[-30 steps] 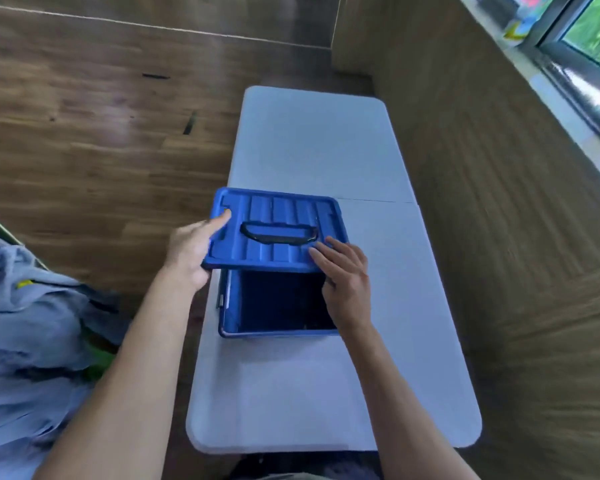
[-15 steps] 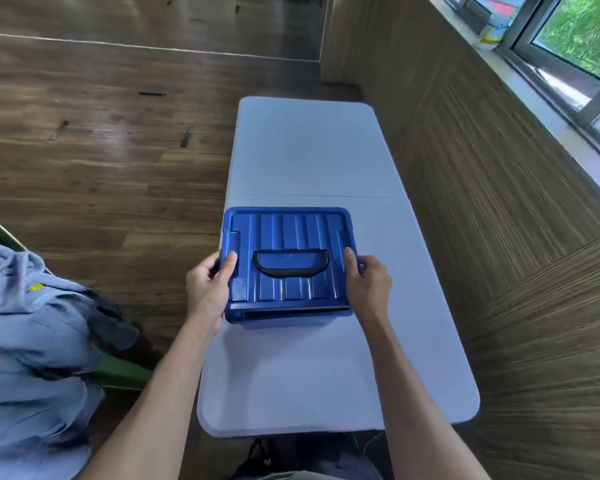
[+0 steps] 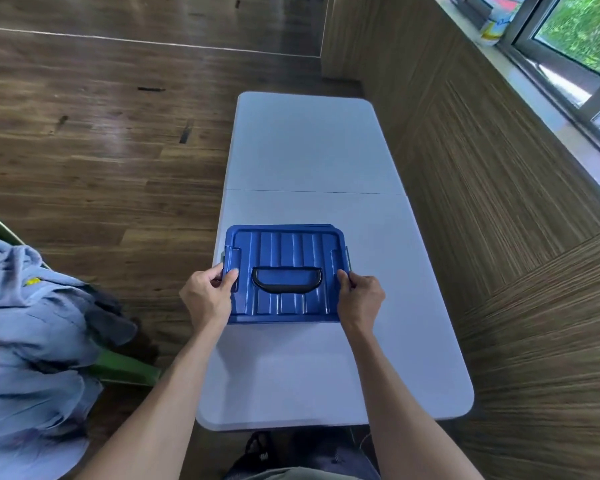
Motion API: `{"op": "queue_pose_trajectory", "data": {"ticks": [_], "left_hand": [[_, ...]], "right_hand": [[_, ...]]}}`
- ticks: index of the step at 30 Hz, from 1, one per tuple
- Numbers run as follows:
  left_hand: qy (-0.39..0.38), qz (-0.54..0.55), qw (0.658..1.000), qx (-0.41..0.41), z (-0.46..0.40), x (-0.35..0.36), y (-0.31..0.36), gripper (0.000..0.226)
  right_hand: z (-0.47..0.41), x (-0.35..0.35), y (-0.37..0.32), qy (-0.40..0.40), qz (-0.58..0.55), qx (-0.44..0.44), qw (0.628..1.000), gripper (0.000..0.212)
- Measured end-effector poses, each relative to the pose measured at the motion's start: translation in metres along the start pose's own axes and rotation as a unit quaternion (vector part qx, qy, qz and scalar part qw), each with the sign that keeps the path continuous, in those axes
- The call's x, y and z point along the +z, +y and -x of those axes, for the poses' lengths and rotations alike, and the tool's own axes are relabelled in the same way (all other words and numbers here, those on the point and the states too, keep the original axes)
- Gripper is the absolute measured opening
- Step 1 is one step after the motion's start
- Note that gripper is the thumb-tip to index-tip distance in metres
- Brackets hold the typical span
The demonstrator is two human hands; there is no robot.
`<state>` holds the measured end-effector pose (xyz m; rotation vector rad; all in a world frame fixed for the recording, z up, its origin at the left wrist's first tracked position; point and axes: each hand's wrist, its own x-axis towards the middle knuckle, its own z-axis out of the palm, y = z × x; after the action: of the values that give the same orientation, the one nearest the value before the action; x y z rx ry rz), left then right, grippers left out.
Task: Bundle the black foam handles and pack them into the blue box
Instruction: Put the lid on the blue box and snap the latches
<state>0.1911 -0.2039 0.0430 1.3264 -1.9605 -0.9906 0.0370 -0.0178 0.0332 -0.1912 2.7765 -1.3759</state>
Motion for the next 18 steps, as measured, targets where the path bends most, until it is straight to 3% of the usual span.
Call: {"op": "queue_pose_trajectory", "data": {"ticks": [7,15,18], "left_hand": [[0.031,-0.030,0.999,0.029,-0.006,0.012,-0.003,0.035],[0.046,-0.024,0.998,-0.019,-0.011,0.019,-0.006,0.037],[0.044,-0.017,0.999,-0.024,-0.010,0.019,-0.008,0.038]], "right_hand": [[-0.005,0.005,-0.002,0.018,0.007,-0.006,1.000,0.063],[-0.018,0.013,-0.008,0.006,-0.015,0.011,1.000,0.069],[-0.019,0.017,-0.005,0.004,-0.035,0.056,0.998,0.055]]}}
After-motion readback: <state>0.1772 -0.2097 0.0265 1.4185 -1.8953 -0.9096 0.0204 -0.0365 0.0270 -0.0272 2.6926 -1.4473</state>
